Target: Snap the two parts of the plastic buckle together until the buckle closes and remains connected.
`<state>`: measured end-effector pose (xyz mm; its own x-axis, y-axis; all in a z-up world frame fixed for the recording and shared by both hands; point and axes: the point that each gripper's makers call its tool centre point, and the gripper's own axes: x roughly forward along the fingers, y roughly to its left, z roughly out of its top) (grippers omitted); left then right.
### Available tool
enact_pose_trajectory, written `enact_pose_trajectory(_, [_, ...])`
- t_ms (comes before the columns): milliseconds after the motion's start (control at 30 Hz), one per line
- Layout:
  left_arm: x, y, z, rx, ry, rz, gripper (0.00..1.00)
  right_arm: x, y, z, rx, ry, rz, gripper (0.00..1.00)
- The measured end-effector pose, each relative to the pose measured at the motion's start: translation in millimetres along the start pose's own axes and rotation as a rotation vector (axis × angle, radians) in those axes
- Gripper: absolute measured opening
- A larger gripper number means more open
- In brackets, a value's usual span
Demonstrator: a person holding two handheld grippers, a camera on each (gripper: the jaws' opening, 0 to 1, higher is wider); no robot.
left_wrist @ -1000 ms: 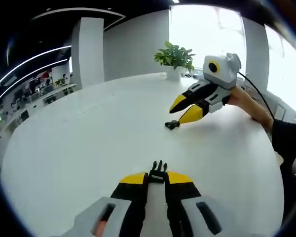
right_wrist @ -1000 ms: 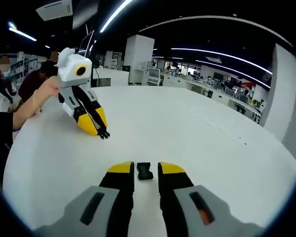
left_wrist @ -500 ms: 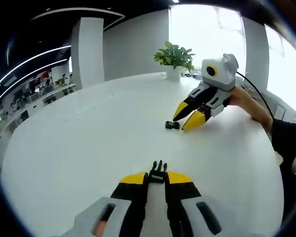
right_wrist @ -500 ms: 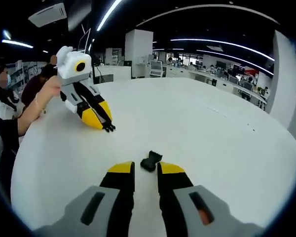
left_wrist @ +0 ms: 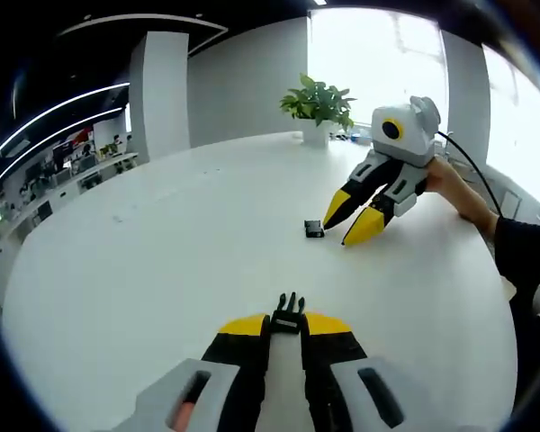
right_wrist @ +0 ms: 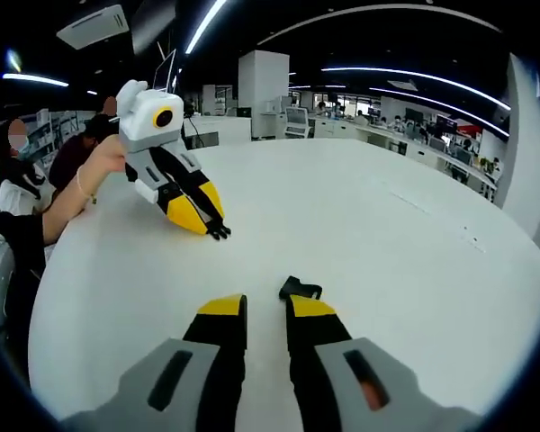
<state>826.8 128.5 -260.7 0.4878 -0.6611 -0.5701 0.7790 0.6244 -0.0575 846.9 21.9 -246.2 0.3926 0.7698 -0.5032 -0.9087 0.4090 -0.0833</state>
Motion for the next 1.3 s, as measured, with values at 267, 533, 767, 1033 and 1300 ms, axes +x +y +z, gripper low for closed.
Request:
enact_pose_trajectory(267, [1.0,-3.4,-1.0,0.001,0.001,0.001,0.13,-14.6,-40.5,12.1,-0.133,-0.051,-0.146,0.18])
enact_pose_trajectory(533, [0.9,-5.6,-1.6,0.008,0.006,0.003,0.13,-1.3,-40.8,2.8,-0.088,-0.073,-0.073,0.19])
enact_pose_trajectory(767, [1.7,-6.5,-1.8,0.005,0.004,0.000,0.13,7.0,-40.4,-0.9,-0.113,-0.064,-0.060,0.20])
enact_pose_trajectory(1033, [1.5,-6.7,-1.8,0.008,0.006,0.000,0.13,11.6,-33.4,1.2,-0.086,-0.089,-0.024,0.19])
enact_pose_trajectory(1300, [1.1,-6.5,-1.8,0.009,0.007,-0.001,0.13,12.4,-33.7,-2.4,-0.011,-0.111,-0.004,0.18])
